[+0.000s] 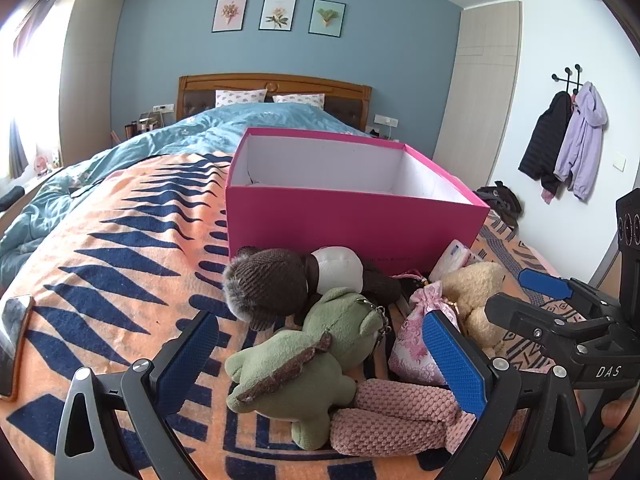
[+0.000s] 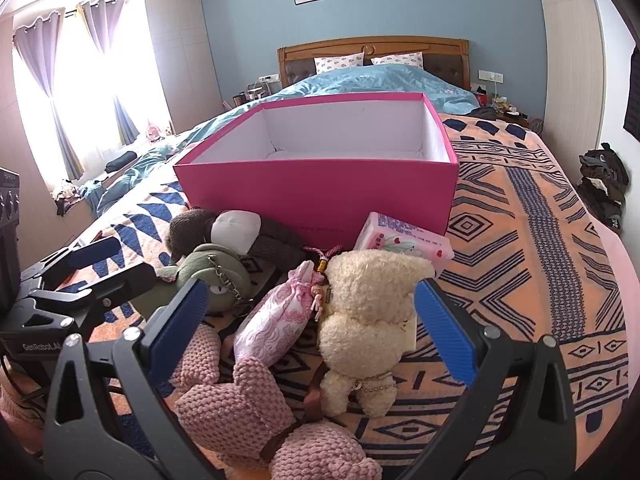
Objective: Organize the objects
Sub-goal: 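Lower the right gripper onto the green frog plush and close on it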
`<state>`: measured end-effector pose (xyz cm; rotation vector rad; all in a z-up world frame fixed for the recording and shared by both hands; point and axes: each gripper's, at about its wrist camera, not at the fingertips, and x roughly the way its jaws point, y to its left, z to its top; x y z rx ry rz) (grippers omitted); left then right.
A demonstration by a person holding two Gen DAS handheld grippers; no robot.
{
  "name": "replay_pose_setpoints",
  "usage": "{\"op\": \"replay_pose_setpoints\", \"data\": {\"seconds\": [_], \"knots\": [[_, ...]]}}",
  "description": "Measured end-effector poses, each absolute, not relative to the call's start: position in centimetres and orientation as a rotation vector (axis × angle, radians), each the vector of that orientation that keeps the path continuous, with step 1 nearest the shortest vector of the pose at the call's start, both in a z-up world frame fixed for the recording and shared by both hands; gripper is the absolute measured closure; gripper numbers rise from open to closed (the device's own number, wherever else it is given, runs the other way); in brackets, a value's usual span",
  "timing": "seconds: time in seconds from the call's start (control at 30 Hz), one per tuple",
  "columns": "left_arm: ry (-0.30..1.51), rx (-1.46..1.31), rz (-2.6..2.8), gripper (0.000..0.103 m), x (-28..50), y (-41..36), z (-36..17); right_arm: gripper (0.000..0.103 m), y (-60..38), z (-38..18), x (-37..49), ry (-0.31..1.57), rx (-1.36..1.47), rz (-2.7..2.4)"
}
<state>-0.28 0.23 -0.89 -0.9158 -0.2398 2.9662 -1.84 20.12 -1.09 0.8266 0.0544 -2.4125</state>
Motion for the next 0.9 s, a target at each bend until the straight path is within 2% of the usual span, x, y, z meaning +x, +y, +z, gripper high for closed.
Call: {"op": "replay_pose_setpoints", "data": {"seconds": [0.7, 0.9], "knots": [[-0.264, -0.941, 2.937, 0.000, -0.1, -0.9, -1.9, 0.001, 18.1, -1.0, -2.5, 0.078, 0.859, -2.271], [-0.308, -0.983, 2.918, 0.002, 0.1, -2.3, -2.9, 0.018, 14.8, -1.3, -3.2, 0.154, 0.906, -2.116]]}}
